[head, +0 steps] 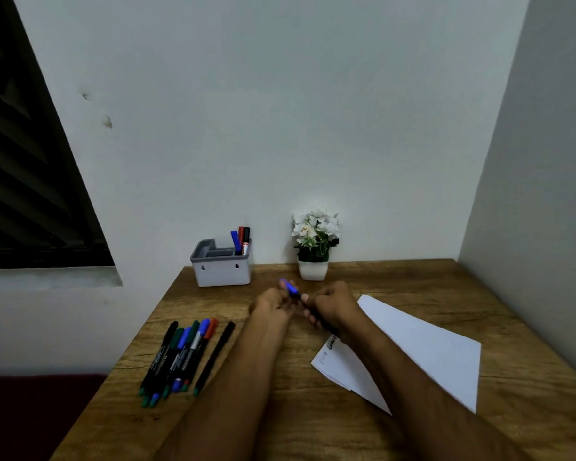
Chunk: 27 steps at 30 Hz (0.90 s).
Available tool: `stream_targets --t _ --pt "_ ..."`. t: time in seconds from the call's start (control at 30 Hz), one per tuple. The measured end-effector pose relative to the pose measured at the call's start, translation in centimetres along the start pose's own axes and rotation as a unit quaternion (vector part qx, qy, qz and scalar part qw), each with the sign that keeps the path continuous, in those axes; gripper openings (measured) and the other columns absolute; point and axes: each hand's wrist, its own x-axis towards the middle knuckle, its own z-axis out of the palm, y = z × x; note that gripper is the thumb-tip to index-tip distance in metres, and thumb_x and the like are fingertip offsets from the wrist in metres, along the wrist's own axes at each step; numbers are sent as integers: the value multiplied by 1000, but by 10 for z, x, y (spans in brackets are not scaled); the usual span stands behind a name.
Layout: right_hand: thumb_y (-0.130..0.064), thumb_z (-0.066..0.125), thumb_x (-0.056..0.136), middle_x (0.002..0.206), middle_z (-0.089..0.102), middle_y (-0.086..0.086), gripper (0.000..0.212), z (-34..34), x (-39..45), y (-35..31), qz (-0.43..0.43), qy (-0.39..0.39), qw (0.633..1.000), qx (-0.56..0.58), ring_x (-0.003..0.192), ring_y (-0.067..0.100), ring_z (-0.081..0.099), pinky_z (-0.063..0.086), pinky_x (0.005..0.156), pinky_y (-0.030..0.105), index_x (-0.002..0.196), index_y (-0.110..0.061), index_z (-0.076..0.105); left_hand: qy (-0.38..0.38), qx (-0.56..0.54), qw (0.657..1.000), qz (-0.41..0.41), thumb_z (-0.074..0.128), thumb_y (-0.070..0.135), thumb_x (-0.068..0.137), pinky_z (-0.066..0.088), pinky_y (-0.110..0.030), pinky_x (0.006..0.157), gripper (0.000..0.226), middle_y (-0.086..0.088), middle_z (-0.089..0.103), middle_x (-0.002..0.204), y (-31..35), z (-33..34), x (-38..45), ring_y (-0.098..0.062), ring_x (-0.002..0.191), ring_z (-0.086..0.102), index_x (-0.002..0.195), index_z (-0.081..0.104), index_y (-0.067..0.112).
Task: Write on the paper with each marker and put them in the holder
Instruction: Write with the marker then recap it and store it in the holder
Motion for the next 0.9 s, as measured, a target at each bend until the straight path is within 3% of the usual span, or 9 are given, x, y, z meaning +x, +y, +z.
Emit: stream_targets --t 0.1,0.2,0.27,0.33,0.43,0.53,0.6,0.7,0.9 --pt "-15 64 102 63 65 7 22 -19 -11 3 71 -44 996 31 49 11 56 41 45 21 94 4 72 100 -13 991 85 65 4 91 57 -34 76 15 -16 69 109 20 -9 15 -21 84 67 106 65 3" --pt "-15 65 100 64 67 11 25 -29 -6 17 39 -1 997 62 48 13 58 43 45 24 95 8 73 115 221 953 171 79 9 79 59 -35 62 14 -11 72 87 17 -3 17 -22 71 69 92 73 6" --pt "-16 67 98 66 70 14 27 -29 -4 22 5 23 997 74 51 16 60 45 47 27 88 8 75 97 379 898 200 86 16 72 62 -40 70 17 -8 73 84 0 3 13 -24 74 71 84 74 14" --pt "-15 69 97 70 73 17 26 -29 -6 24 -19 24 996 88 51 18 61 48 48 28 83 5 76 94 516 814 250 88 27 69 61 -36 72 18 1 74 82 -14 3 12 -19 78 70 81 77 20" --pt "-12 71 95 74 74 21 22 -33 -11 26 -37 17 993 112 54 22 63 53 51 29 79 1 76 112 598 730 312 87 36 67 54 -26 68 21 7 74 83 -23 0 15 -13 82 67 80 77 23" --pt "-5 72 92 81 72 30 10 -38 -12 28 -48 14 990 133 60 29 62 54 55 34 90 4 73 121 618 699 339 86 35 68 53 -27 68 19 7 72 85 -27 -2 10 -14 83 66 78 75 23" --pt "4 71 90 76 71 26 15 -40 -13 29 -44 15 986 162 56 26 63 53 50 31 104 4 67 118 627 683 356 85 33 69 51 -27 67 18 5 70 86 -30 -5 7 -15 84 65 78 74 23" --pt "7 64 92 77 70 23 14 -40 -13 29 -56 6 982 178 55 22 65 54 48 29 106 6 68 107 624 676 376 86 32 68 55 -30 71 19 4 71 84 -34 -10 7 -16 84 66 79 73 23" --pt "14 45 100 92 75 25 26 -48 -7 37 -48 -30 960 274 73 25 75 63 65 30 112 9 67 88 609 663 426 81 25 76 56 -29 70 13 6 72 82 -35 -21 -1 -10 80 67 86 75 20"
